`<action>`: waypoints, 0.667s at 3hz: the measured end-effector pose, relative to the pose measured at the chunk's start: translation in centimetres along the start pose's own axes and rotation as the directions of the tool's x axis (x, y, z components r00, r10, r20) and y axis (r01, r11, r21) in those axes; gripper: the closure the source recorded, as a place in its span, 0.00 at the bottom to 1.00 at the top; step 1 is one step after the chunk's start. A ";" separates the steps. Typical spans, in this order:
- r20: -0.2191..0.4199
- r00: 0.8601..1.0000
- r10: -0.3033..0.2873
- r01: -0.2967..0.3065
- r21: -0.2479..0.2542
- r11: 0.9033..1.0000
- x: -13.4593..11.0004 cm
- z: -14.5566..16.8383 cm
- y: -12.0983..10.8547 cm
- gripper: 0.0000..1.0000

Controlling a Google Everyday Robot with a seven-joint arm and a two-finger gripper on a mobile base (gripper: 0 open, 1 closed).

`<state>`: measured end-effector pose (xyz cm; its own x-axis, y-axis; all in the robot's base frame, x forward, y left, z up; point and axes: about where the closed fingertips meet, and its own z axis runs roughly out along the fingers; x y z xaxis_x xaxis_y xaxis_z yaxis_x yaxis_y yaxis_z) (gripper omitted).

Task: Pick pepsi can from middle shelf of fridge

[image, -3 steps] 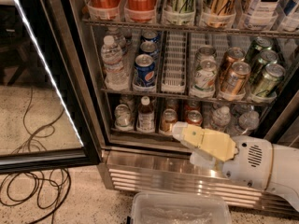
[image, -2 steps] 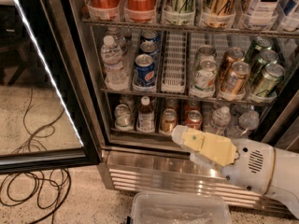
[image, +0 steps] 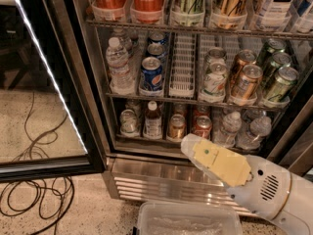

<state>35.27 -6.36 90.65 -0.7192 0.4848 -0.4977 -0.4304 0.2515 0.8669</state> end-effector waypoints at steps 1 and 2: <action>0.000 1.000 0.000 0.000 0.000 1.000 0.0 0.0 0.0 0.00; -0.059 0.998 -0.038 0.034 -0.071 0.997 0.2 -0.2 1.4 0.00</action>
Offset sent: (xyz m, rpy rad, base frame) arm -0.0155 -0.0056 0.0212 0.0263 -0.1102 0.1909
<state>34.45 -6.07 91.76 -0.7331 0.4249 -0.5310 -0.4922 0.2074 0.8454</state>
